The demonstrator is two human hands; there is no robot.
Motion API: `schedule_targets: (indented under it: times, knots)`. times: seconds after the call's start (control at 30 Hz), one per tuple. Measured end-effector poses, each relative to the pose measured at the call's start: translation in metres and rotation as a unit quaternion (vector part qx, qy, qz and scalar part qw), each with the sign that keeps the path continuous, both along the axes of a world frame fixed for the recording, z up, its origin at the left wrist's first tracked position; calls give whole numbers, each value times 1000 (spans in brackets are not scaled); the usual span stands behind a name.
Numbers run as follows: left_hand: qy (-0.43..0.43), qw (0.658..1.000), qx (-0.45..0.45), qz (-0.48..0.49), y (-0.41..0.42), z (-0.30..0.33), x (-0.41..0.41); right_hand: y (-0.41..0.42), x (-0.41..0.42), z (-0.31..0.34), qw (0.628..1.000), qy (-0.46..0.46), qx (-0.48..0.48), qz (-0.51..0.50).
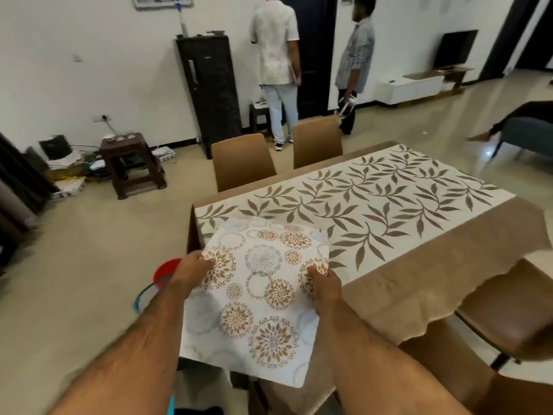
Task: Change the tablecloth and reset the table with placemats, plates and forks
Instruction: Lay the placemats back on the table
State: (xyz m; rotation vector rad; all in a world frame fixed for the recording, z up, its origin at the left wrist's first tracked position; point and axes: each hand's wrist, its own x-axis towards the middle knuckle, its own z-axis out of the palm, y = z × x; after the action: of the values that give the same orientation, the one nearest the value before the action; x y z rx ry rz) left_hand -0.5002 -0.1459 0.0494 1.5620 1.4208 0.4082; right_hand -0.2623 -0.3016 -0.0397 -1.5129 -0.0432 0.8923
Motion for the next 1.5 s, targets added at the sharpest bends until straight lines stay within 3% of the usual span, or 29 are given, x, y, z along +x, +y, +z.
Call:
schedule_targets:
  times: [0.23, 0.43, 0.47, 0.53, 0.67, 0.8, 1.07, 1.3, 1.5]
  knots:
    - [34, 992, 17, -121, 35, -27, 99, -30, 32, -27, 990, 61, 6, -130]
    - [14, 974, -2, -227, 72, -56, 173, -36, 55, -50, 971, 34, 3, -235]
    - [8, 967, 9, -254, 97, -88, 186, -35, 65, -72, 969, 32, -3, -245]
    - [41, 953, 20, -299, 109, -101, 202, -33, 61, -63, 964, 42, -34, -260]
    - [95, 932, 34, -349, 91, -99, 201, -36, 38, -45, 961, 65, -105, -248]
    - [129, 918, 13, -374, 102, -137, 189, -38, 16, -65, 959, 80, -161, -218]
    - [171, 903, 60, -390, 122, -151, 201, -4, -5, -86, 943, 81, -174, -273]
    - [173, 906, 85, -377, 128, -160, 210, 13, -12, -96, 943, 18, -282, -177]
    - [139, 913, 103, -369, 131, -162, 214, 12, -6, -96, 950, 10, -265, -164]
